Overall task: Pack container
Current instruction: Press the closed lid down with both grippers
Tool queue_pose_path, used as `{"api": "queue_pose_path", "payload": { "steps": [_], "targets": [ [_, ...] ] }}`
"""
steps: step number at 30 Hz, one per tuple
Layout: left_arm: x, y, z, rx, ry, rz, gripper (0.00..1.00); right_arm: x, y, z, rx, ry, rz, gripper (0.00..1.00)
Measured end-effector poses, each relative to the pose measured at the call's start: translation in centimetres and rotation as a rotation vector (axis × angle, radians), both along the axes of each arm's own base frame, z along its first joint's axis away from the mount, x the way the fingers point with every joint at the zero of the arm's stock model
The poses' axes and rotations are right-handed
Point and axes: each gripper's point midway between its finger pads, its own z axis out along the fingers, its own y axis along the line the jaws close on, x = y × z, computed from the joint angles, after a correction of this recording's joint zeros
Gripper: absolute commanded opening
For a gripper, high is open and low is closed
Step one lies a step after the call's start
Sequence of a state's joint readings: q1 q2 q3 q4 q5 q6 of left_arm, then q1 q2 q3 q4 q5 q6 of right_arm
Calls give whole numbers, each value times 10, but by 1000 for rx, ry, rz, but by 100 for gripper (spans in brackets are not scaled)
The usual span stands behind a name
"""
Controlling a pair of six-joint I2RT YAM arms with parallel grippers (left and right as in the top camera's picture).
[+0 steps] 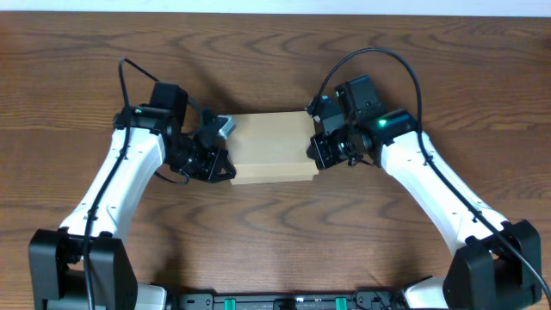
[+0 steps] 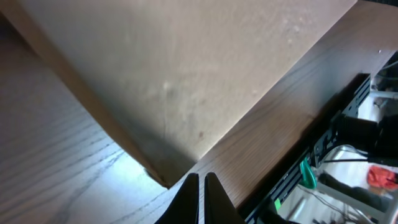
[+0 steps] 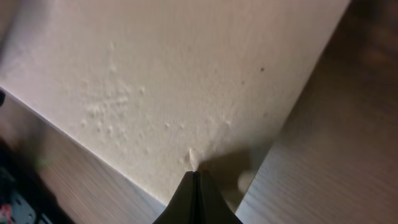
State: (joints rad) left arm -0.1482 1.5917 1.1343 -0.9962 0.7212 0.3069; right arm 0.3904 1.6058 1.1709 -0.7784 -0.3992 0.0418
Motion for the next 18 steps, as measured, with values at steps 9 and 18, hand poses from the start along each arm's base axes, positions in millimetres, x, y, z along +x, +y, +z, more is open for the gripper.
{"api": "queue_pose_path", "payload": {
  "steps": [9,18],
  "targets": [
    [-5,-1,-6,3,31,16,6,-7,-3,-12,-13,29,1,1],
    [-4,-2,7,-10,-10,30,5,-7,-4,-8,-23,36,-2,1]
  ]
}}
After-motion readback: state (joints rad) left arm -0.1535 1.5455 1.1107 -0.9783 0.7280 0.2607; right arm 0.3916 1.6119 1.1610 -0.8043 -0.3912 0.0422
